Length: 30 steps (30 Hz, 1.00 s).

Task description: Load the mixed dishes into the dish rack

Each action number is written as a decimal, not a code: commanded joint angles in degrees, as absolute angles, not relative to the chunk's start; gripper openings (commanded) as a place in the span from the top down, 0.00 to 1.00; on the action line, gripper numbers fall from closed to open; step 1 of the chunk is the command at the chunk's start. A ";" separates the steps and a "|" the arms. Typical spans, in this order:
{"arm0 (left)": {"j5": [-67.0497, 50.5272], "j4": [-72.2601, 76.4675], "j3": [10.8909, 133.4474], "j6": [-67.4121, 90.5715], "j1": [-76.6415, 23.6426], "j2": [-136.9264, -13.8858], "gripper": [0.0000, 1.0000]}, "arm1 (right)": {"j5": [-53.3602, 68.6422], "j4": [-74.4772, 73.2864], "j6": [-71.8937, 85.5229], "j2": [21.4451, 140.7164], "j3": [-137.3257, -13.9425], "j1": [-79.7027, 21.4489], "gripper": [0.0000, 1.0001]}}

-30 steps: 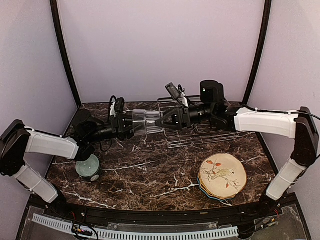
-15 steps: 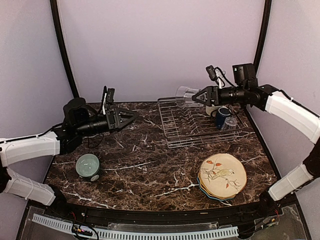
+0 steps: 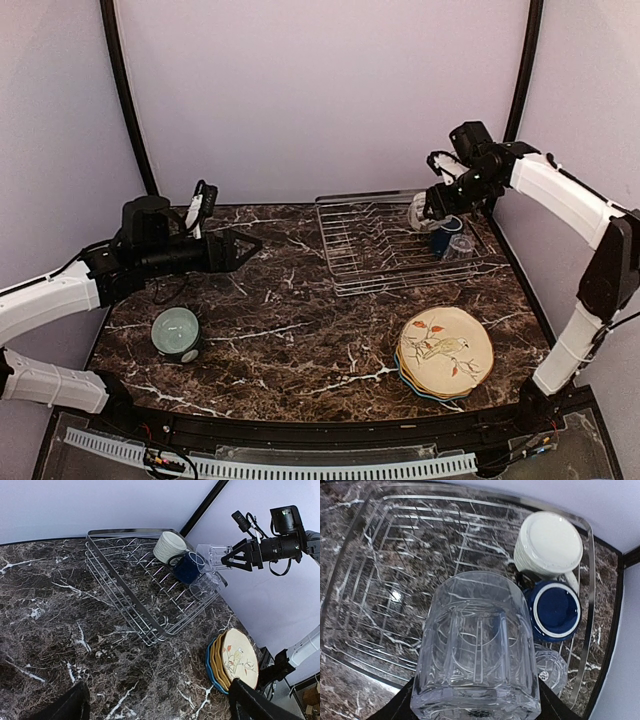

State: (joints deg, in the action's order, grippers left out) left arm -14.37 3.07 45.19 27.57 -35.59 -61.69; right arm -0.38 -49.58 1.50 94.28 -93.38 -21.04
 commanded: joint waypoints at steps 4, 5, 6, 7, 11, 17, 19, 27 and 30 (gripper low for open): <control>-10.95 -1.79 45.83 24.79 -35.60 -60.02 0.04 | -6.46 -55.56 -2.22 100.91 -97.17 -20.57 1.00; -10.89 -1.77 45.77 24.74 -35.60 -59.98 0.04 | -6.54 -55.63 -2.28 101.92 -97.47 -20.54 1.00; -10.89 -1.70 45.68 24.68 -35.60 -59.96 0.04 | -6.44 -55.86 -2.40 103.05 -97.83 -20.57 1.00; -10.96 -1.64 45.65 24.63 -35.60 -59.97 0.04 | -6.15 -56.22 -2.53 104.19 -98.43 -20.57 1.00; -10.70 -1.63 45.55 24.52 -35.60 -60.03 0.04 | -6.83 -58.25 -2.68 109.55 -101.79 -20.57 1.00; -9.97 -2.33 45.41 24.17 -35.60 -59.67 0.04 | -8.66 -61.71 -2.68 114.29 -104.63 -20.57 0.92; -9.46 -2.54 45.17 23.91 -35.60 -59.35 0.04 | -8.58 -62.10 -2.77 114.96 -104.59 -20.56 0.88; -8.13 -3.08 44.62 22.99 -35.59 -58.72 0.04 | -8.85 -62.09 -3.07 117.61 -105.32 -20.57 0.63; -7.51 -3.80 44.71 22.64 -35.59 -58.52 0.04 | -9.33 -62.14 -3.01 119.03 -105.93 -20.47 0.52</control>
State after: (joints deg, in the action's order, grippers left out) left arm -8.88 -1.54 45.17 24.08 -35.57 -59.88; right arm -7.62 -62.41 -2.81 116.79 -104.36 -20.67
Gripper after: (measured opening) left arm 0.963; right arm 0.645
